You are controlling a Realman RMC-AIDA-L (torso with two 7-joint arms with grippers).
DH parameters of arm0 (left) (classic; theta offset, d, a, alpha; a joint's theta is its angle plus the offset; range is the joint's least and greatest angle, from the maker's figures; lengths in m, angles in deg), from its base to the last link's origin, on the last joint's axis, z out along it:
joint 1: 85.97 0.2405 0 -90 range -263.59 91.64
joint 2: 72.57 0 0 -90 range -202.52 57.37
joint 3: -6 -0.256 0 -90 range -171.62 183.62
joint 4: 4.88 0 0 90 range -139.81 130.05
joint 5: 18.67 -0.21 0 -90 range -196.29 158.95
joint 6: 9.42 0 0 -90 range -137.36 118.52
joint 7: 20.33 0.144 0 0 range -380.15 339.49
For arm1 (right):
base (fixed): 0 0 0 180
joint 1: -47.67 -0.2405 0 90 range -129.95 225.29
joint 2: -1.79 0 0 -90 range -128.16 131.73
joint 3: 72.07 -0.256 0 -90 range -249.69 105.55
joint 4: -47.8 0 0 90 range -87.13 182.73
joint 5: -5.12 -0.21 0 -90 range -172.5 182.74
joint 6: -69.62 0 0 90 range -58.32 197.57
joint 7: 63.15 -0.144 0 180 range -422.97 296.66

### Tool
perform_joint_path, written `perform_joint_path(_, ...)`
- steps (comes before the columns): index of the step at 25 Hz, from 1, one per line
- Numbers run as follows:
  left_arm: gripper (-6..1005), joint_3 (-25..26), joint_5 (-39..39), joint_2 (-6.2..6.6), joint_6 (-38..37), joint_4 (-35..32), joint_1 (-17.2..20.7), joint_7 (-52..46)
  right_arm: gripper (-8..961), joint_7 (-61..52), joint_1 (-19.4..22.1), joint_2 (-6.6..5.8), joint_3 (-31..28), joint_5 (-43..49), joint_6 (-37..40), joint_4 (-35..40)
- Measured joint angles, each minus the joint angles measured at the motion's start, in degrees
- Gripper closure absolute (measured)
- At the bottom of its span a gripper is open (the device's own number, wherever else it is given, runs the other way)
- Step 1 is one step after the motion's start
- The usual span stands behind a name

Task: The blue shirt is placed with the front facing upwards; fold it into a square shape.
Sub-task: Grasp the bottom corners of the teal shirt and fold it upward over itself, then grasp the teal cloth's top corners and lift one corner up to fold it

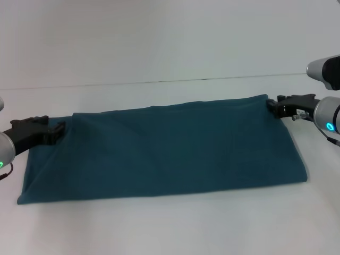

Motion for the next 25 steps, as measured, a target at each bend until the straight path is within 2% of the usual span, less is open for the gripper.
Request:
perform_joint_path(7, 463, -0.1, 3.9, -0.14, -0.2, 1.3, 1.4, 0.5, 522, 6.6, 0.2, 0.02, 0.0, -8.4, -0.3, -0.9)
perform_joint_path(11, 448, -0.1, 4.5, -0.16, -0.3, 2.2, 1.9, 0.6, 327, 7.4, 0.3, 0.03, 0.0, -10.9, -1.3, -1.0)
perform_joint_path(16, 444, 0.2, 6.7, -0.10, -2.1, 3.4, 2.3, 0.5, 222, 9.6, 0.4, -0.01, -0.4, -15.8, -2.2, -0.6)
perform_joint_path(19, 443, 0.6, 10.7, 0.03, -8.1, 5.9, 3.7, 0.3, 158, 17.0, 1.2, -0.06, -0.3, -23.0, 0.6, -0.4)
perform_joint_path(20, 443, 0.6, 10.7, 0.03, -8.1, 5.9, 3.7, 0.3, 137, 17.0, 1.2, -0.06, -0.3, -23.0, 0.6, -0.4)
perform_joint_path(25, 442, 0.7, 15.4, 0.16, -17.8, 7.7, 5.6, 0.3, 36, 20.3, 2.0, -0.13, -0.1, -25.0, 4.5, -0.4)
